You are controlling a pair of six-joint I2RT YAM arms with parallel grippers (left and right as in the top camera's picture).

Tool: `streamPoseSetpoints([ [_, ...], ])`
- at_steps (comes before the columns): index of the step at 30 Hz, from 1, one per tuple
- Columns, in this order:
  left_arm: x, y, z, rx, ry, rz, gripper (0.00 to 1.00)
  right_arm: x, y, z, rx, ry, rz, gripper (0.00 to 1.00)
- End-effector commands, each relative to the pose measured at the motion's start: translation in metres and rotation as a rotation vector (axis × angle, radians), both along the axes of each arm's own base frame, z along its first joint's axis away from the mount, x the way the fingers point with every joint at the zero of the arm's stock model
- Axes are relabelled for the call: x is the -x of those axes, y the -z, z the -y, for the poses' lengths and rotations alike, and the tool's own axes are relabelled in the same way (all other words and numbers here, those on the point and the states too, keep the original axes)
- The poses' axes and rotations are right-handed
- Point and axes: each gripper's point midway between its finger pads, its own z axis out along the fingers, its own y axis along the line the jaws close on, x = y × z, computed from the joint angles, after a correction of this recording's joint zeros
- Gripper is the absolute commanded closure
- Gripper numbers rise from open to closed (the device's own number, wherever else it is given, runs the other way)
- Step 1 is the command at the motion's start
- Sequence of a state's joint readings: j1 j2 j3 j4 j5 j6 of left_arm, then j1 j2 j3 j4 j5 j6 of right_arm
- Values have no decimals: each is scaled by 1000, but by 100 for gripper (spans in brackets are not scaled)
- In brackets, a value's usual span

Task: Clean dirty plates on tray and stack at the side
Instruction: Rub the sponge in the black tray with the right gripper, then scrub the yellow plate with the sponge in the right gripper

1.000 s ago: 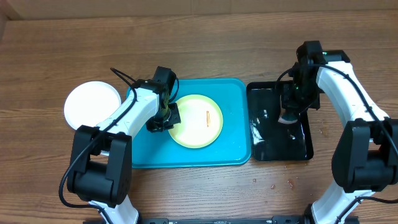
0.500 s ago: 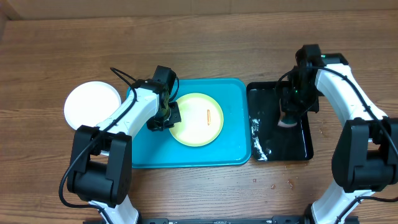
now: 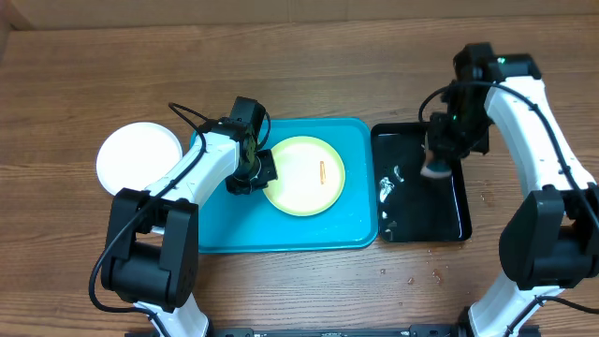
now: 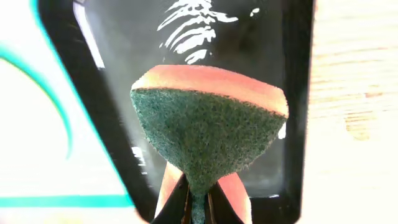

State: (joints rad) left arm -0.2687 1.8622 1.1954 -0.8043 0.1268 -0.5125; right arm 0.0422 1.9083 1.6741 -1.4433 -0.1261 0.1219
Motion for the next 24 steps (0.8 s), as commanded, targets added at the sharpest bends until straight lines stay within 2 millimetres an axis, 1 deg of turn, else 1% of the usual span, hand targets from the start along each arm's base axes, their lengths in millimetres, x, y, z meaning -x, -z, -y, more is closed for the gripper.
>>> streamPoseSetpoints([
  [1,5,6,6,24,20,-22,96,-8,-24,-23,-100,-12,65,96],
  [7,4,6,7,25,11,-22,96,-7,-26,-66,-141,-112,90,96],
  [10,5,6,7,26,-2,-24,96,-9,-28,-101,-182,-190,129,96],
  [11,5,6,7,26,-2,-24,95,-9,-28,-113,-194,-212,146,96],
  [14,5,6,7,26,0,-25,96,-8,-30,-148,-207,-267,187,96],
  [16,5,6,8,26,3,-24,96,-6,-28,-166,-204,-306,205,96],
  [19,6,6,11,25,12,-25,96,-1,-17,-181,-138,-316,204,96],
  [22,8,6,15,25,23,-25,96,2,1,-188,-61,-308,183,96],
  [24,8,6,16,23,27,-23,96,4,13,-196,-46,-314,168,96],
])
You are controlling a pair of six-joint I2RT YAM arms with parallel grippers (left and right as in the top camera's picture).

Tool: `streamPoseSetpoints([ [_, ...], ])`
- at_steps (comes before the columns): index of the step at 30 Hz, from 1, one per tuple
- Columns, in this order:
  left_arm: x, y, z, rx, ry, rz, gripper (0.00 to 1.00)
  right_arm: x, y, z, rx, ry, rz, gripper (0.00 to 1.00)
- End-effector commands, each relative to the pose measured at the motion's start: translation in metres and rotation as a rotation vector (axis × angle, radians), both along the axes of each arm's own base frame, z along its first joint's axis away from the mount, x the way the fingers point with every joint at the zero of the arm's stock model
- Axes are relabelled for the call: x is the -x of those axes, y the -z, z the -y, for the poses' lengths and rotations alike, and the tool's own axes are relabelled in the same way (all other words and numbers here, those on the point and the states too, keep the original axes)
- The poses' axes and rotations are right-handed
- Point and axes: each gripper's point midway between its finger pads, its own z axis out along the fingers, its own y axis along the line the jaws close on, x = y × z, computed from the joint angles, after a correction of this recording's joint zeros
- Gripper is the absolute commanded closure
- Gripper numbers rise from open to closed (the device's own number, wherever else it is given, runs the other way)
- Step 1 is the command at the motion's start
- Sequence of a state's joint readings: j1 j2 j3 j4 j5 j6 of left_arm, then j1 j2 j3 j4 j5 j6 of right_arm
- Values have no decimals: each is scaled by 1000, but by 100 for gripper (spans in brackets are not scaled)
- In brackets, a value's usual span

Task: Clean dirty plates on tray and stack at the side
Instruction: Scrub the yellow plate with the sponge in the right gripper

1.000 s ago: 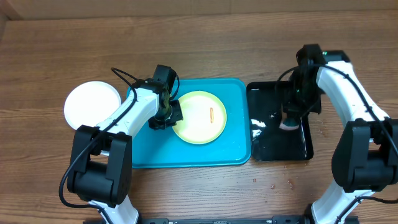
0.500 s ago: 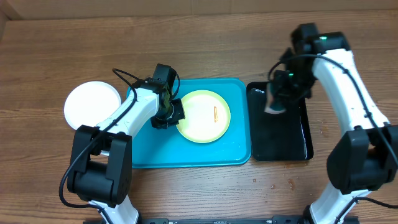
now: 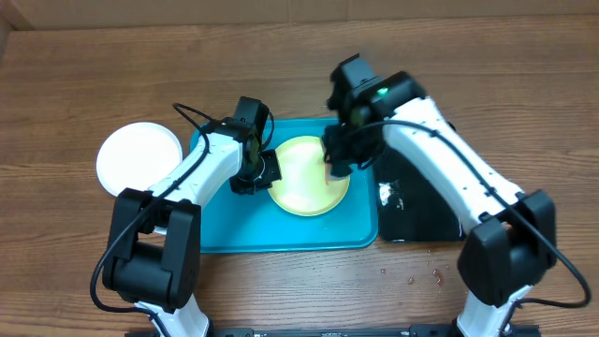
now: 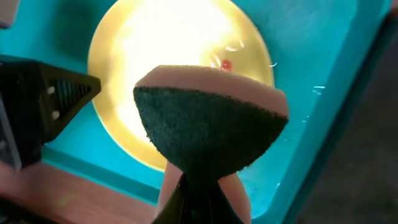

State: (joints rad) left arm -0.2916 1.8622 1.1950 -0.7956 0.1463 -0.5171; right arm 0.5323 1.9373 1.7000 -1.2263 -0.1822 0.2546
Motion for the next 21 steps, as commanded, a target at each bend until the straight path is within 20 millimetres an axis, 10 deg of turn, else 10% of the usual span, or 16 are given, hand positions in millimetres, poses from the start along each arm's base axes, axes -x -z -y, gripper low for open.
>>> streamPoseSetpoints([
  [1,6,7,5,-3,10,-24,96,-9,21,-4,69,44,2,96],
  [21,7,7,4,-7,11,-25,96,-17,83,4,194,122,-68,96],
])
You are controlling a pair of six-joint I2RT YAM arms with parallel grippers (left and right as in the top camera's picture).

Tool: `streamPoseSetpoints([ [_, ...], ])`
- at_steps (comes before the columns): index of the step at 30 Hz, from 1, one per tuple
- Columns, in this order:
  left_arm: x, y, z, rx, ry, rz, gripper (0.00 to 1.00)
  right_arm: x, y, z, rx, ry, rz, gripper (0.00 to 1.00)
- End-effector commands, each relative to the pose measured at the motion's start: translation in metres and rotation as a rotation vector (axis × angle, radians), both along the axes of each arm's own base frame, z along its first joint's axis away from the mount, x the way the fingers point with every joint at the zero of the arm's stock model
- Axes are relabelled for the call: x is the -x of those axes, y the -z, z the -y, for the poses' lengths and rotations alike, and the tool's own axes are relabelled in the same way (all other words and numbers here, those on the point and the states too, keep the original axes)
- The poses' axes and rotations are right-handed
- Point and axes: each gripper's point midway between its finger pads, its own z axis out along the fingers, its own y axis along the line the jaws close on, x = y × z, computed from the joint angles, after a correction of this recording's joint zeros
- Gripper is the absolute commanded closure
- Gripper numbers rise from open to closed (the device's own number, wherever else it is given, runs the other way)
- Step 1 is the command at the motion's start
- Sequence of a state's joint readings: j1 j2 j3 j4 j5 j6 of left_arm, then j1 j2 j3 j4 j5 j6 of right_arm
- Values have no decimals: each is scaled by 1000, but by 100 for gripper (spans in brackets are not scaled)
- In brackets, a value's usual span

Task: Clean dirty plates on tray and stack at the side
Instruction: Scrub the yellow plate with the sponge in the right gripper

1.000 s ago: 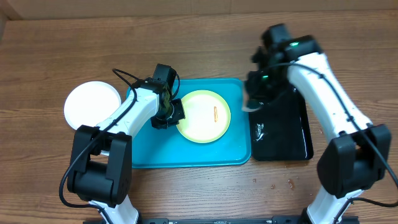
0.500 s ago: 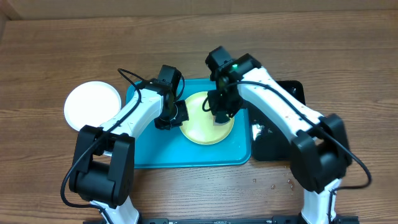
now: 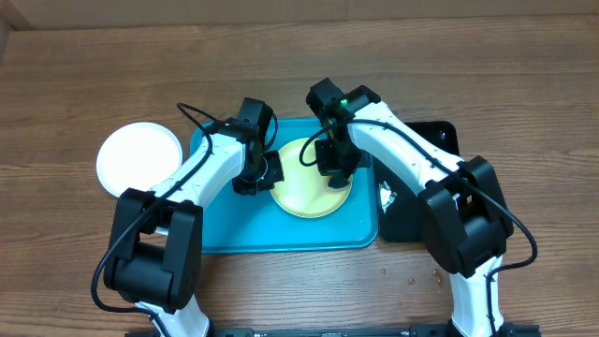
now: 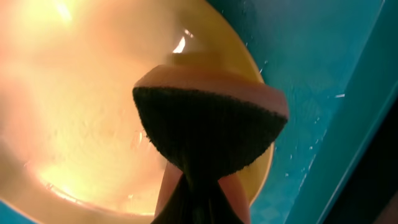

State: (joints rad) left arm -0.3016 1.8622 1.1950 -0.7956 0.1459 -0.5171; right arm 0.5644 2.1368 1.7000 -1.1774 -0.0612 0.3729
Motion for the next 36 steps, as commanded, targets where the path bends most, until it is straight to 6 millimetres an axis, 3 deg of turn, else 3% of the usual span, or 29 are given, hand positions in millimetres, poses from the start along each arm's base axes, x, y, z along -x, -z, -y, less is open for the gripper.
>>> streamPoseSetpoints([
  [1,6,7,1,-6,1,-25,96,-9,4,0,14,24,21,96],
  [12,6,7,1,-8,1,-29,96,4,39,5,5,27,-2,96],
  [16,6,7,1,-8,1,-29,96,23,43,-13,-118,-48,-88,96],
  [20,6,7,1,-7,1,-28,96,41,29,-45,-338,-184,-165,96],
  [27,6,7,1,-7,1,-28,96,52,11,-73,-545,-285,-198,96],
  [30,6,7,1,-8,2,-28,96,46,-3,-81,-620,-321,-177,96],
  [31,6,7,1,-8,2,-28,96,36,-18,-83,-659,-330,-153,96],
  [36,6,7,1,-8,2,-28,95,5,-63,-69,-681,-298,-79,96],
])
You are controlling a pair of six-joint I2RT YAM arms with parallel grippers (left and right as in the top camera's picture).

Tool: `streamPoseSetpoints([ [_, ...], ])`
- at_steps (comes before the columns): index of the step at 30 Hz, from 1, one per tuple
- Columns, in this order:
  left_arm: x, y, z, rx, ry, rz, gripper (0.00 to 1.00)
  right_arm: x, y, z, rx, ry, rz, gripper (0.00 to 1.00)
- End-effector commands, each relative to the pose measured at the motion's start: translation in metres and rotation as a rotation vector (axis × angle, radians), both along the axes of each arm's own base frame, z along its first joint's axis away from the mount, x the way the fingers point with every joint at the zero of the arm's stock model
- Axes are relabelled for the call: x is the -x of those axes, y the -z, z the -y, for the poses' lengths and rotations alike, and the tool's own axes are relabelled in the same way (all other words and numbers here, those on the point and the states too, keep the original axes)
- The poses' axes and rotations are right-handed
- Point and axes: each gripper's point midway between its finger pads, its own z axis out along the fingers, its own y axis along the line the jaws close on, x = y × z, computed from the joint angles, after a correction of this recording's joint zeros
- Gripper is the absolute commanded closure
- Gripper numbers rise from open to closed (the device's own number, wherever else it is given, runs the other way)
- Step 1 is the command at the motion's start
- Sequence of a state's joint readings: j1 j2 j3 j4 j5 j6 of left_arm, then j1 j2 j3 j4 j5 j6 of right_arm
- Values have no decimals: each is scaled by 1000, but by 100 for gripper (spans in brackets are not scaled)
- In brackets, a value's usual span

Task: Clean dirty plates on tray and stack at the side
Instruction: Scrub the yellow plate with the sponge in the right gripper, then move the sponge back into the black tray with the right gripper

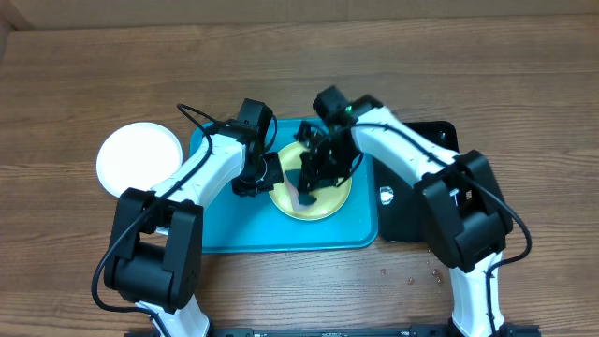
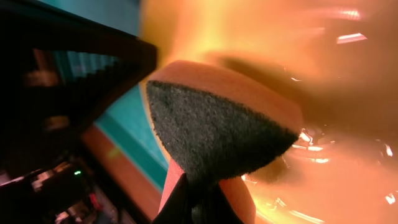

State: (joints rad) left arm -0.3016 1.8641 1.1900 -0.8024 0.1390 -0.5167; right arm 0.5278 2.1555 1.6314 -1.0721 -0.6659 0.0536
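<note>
A yellow plate lies in the teal tray. My right gripper is shut on an orange sponge with a dark green scouring face, pressed on the plate's left half. In the right wrist view the sponge fills the middle, pinched in the right gripper, with the wet, glaring plate behind it. My left gripper sits at the plate's left rim and appears shut on it; it shows as a dark shape in the wrist view. A white plate rests on the table, left of the tray.
A black tray with white foam patches stands right of the teal tray. A few droplets spot the wooden table in front of it. Both arms cross over the teal tray's middle.
The right gripper has moved with the sponge from the plate's right side to its left half, close to the left gripper. The left arm and the plate have stayed put.
At first the right gripper held the sponge over the black tray, and the plate showed an orange smear. Then the sponge hung above the plate. Then it was down on the plate's right side, and now on its left half. The left gripper stayed at the rim throughout.
</note>
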Motion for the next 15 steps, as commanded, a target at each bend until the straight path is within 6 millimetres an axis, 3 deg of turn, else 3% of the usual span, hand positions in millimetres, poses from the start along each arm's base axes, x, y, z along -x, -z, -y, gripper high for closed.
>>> streamPoseSetpoints([
  [1,3,5,3,3,2,-17,95,-37,-58,7,-117,24,99,96],
  [2,3,5,3,3,2,-17,95,-45,-70,24,-84,57,102,96],
  [5,3,5,3,3,2,-17,95,-50,-74,59,33,113,82,96],
  [9,3,5,3,3,2,-17,95,-48,-57,116,255,164,42,96],
  [12,3,5,3,3,2,-17,95,-47,-41,173,516,218,39,96],
  [15,3,5,3,3,2,-17,95,-44,-32,210,687,287,16,96],
])
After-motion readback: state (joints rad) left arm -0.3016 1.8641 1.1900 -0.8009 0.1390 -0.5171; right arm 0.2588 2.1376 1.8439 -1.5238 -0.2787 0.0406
